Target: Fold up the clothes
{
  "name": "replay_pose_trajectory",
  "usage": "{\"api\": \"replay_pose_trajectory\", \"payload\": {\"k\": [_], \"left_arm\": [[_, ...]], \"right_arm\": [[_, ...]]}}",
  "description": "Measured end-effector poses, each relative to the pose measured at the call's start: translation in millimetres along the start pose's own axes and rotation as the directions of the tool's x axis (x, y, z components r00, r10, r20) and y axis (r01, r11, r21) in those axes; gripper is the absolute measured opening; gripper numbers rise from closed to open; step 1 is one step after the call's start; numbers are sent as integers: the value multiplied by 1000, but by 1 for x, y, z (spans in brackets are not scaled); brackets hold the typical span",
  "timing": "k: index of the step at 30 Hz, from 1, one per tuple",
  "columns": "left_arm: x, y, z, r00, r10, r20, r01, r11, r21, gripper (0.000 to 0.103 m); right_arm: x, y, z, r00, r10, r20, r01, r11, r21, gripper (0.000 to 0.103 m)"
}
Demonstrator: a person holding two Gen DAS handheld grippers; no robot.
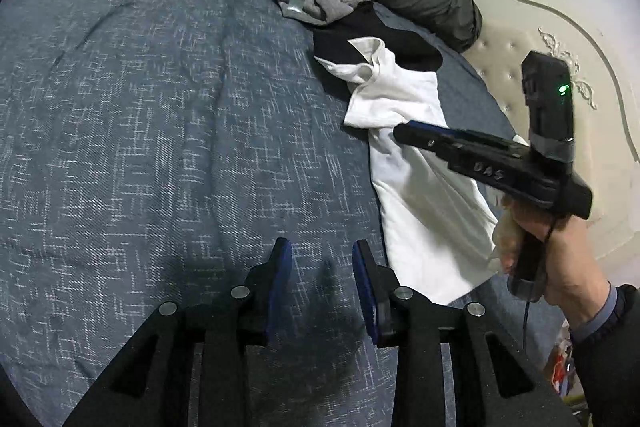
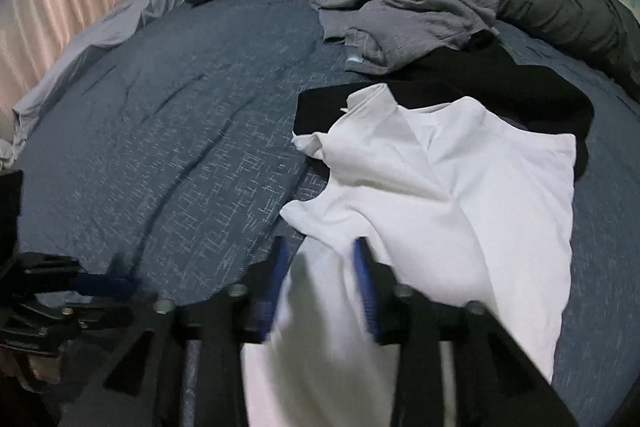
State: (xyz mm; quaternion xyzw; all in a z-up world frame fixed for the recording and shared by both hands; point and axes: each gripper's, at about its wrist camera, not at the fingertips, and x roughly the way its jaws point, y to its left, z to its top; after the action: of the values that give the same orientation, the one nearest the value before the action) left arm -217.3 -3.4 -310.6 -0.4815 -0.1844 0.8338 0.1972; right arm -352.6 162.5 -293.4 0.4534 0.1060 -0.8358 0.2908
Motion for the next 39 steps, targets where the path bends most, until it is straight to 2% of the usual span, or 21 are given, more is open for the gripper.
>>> {"api": "replay_pose_trajectory", "payload": {"k": [4, 7, 20, 25, 37, 39], "left_arm": [[-3, 4, 2, 1000, -1, 3, 1, 1000, -8, 34], [-1, 4, 1, 1000, 0, 0, 0, 1000, -9, 34], [9, -3, -1, 1000, -11, -22, 11, 1000, 7, 34], [12, -2, -2, 999, -11, -30, 11, 1000, 1, 34], [24, 5, -1, 998, -5, -56, 4, 1000, -20, 34], [26, 5, -1, 998, -6, -60, 5, 1000, -20, 34]], "right_arm": [[8, -3, 3, 1000, -12, -17, 11, 1000, -14, 7], [2, -9, 4, 1000, -7, 4, 7, 1000, 2, 4], [-38, -77, 17, 993, -19, 115, -3, 982, 189, 2], [-42, -134, 21, 990, -52, 133, 4, 941, 337, 2], [-15, -241, 16, 990, -69, 125, -21, 793, 609, 3], [-15, -240, 15, 990, -43, 134, -45, 803, 594, 6]]}}
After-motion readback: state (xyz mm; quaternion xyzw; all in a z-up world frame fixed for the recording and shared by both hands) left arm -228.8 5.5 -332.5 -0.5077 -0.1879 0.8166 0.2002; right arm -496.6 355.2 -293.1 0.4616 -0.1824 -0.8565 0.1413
